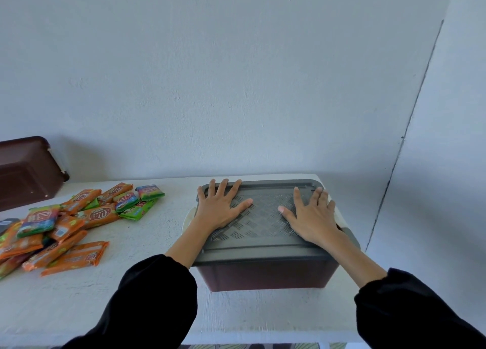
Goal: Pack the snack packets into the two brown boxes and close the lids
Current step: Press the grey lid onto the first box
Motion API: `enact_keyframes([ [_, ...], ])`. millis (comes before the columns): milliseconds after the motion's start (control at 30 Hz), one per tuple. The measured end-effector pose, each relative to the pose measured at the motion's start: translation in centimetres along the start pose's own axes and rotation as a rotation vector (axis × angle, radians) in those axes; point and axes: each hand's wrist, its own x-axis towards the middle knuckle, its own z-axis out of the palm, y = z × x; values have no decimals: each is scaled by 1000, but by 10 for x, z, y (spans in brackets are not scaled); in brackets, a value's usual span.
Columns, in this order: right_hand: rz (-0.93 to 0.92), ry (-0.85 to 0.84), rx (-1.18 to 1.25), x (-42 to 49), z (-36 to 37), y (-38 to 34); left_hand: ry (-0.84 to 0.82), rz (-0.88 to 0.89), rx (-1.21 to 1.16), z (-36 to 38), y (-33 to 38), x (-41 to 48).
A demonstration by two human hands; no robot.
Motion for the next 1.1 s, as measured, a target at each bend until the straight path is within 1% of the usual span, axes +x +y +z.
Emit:
enact_keyframes([
  [67,-37,-9,-9,0,-4,3,-3,0,-7,0,0,0],
  [167,-92,18,42,14,-17,18,-5,0,-12,0,0,-1],
  [267,-145,-54,82,27,-21,32,-8,-4,-20,1,-2,-1],
  [333,-147,-75,75,29,-16,36,-10,1,-16,0,-1,-1],
  [500,-127,-41,-30,30,-11,31,-18,6,-4,-3,0,-3],
  [600,-118,-38,-48,29,-11,30,-5,5,-14,-7,0,-4],
  [633,-119,-31,-44,28,-11,30,-6,-11,-14,-9,-1,-4],
  [700,-120,-17,-35,28,-11,30,-14,-97,-35,-12,-4,-7],
  [800,-118,-10,-32,28,-11,30,-98,-271,-156,-16,-17,-14],
  [867,-119,-9,-24,28,-11,31,-203,-333,-362,-19,-28,-19],
  [900,-120,-9,-19,28,-11,31,-230,-332,-480,-19,-32,-22],
  [967,-122,-11,-11,29,-11,31,-207,-300,-636,-20,-38,-30],
  [1100,-122,-6,3,28,-11,31,-86,-302,-776,-21,-36,-47],
])
